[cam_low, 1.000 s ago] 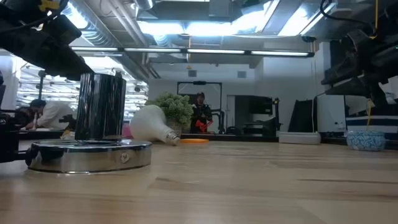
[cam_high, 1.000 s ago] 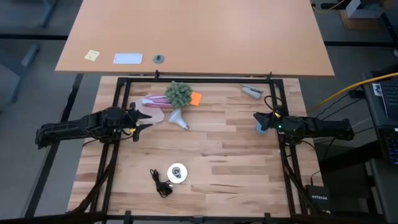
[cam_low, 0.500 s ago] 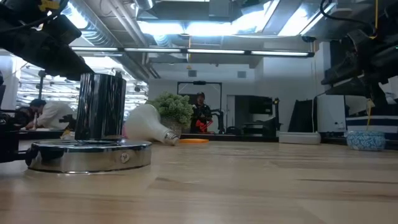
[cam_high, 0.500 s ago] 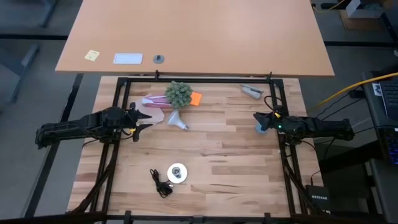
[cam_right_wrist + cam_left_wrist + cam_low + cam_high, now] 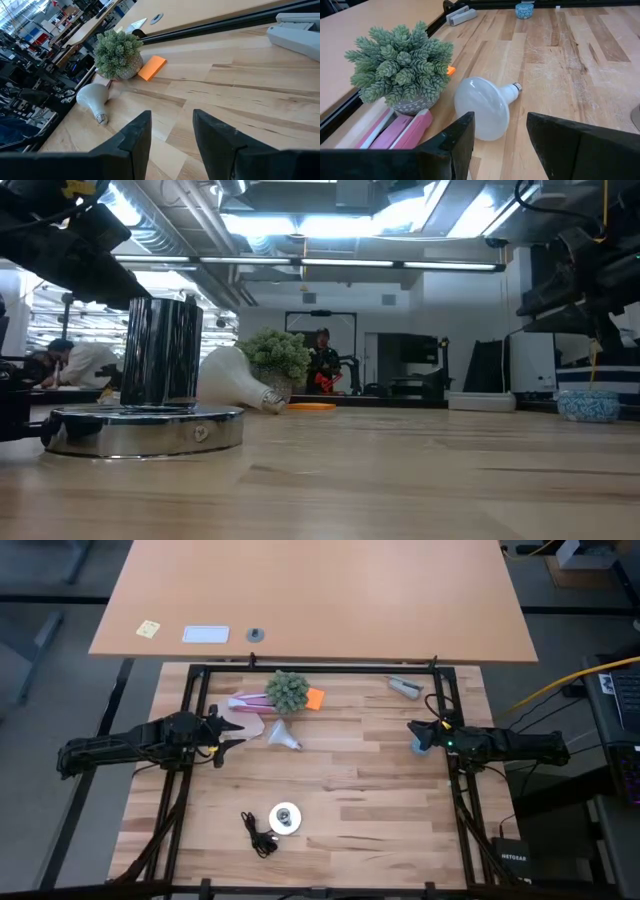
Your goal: Screw lightbulb
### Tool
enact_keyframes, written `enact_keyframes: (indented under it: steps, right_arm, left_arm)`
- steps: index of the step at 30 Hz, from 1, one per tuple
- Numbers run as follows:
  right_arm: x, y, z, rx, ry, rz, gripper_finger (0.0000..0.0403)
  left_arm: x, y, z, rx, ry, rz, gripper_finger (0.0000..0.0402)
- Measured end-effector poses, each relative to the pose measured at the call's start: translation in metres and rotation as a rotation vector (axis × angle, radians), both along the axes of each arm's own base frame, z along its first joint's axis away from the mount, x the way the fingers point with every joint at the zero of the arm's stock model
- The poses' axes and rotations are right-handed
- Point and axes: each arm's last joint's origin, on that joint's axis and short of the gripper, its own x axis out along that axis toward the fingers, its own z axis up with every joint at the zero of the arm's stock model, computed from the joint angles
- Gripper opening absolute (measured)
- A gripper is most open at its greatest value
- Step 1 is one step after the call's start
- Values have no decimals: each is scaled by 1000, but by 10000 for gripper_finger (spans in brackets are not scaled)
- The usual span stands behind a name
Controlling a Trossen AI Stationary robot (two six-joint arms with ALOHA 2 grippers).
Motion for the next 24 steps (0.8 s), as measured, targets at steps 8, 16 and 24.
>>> enact_keyframes:
  steps: [8, 16, 24]
  right_arm:
    - [2, 0, 2, -1, -38, -12, 152]
    - [1, -2, 3, -28, -42, -80, 152]
    - [-1, -3, 3, -52, -45, -141, 152]
  left_arm:
    - [0, 0, 0, 0, 0, 0, 170]
    - [0, 0, 0, 0, 0, 0, 170]
    - [0, 0, 0, 0, 0, 0, 170]
